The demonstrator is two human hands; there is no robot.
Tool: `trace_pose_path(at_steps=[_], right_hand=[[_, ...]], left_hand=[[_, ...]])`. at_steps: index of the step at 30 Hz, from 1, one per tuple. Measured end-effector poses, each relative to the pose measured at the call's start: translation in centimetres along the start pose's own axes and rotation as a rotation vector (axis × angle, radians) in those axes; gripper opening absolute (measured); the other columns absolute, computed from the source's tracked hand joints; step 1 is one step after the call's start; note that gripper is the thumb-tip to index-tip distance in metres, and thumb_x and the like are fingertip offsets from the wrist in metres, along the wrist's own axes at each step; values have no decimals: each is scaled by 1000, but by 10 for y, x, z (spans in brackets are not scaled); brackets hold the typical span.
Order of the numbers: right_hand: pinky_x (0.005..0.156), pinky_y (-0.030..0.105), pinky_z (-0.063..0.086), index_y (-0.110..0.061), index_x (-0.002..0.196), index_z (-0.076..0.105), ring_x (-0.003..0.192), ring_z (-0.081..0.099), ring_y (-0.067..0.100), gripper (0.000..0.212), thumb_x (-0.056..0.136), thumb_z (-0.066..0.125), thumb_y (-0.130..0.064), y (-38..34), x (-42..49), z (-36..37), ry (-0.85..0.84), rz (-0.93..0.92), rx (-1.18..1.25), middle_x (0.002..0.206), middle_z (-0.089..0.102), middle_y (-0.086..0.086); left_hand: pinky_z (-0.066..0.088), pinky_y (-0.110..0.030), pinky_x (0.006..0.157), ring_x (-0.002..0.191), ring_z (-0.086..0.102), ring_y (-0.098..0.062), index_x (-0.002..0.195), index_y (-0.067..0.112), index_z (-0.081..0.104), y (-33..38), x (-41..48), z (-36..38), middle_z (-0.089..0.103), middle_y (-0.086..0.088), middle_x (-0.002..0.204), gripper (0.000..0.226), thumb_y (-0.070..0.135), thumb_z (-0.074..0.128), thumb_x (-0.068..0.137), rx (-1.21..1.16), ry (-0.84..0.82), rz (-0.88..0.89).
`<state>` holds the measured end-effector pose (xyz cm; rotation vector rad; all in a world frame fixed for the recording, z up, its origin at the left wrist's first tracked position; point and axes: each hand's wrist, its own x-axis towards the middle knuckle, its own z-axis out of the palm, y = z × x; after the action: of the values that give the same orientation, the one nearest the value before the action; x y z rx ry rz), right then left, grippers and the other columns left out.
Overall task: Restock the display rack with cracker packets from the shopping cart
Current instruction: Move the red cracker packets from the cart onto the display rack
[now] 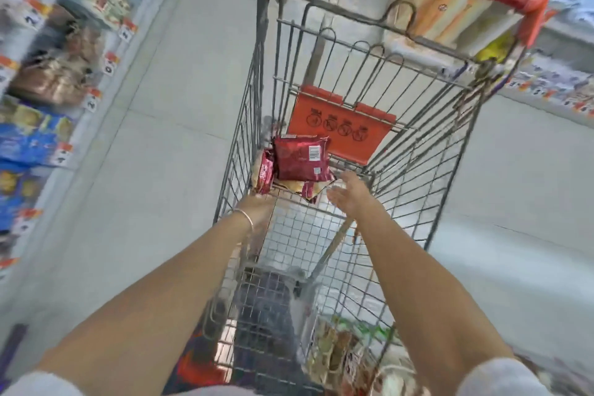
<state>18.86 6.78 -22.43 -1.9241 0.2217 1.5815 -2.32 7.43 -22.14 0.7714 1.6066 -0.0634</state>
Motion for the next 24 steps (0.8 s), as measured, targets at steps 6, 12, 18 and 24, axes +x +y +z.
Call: trace_pose_path(at_steps=[6,12,18,24], right_hand=[[77,48,60,13,132,40,101,65,47,76,103,26,-56,-23,54,33,-216,402,472,119,61,36],[84,43,58,7,116,60,110,62,43,77,102,25,-61,-3,62,31,-285,481,401,120,61,31],[74,43,57,-8,123,46,100,63,31,27,98,51,0,22,29,10,-331,266,-118,119,60,20],[96,37,44,-49,154,-7,135,39,24,107,90,52,14,34,4,-27,-390,-192,-568,166,-7,-2]], left_hand=[[57,-42,91,98,66,-29,101,3,68,-20,23,-3,66,-14,101,25,24,53,101,9,17,-108],[44,-25,61,71,60,-14,110,4,62,-29,25,-4,62,-11,101,17,9,47,103,-71,7,-197],[50,-26,66,83,62,-17,126,4,59,-39,17,-3,65,-9,106,27,15,50,103,-125,-7,-192],[52,-27,67,84,63,-17,122,5,57,-42,6,-3,64,-13,117,24,19,45,106,-277,-8,-201]])
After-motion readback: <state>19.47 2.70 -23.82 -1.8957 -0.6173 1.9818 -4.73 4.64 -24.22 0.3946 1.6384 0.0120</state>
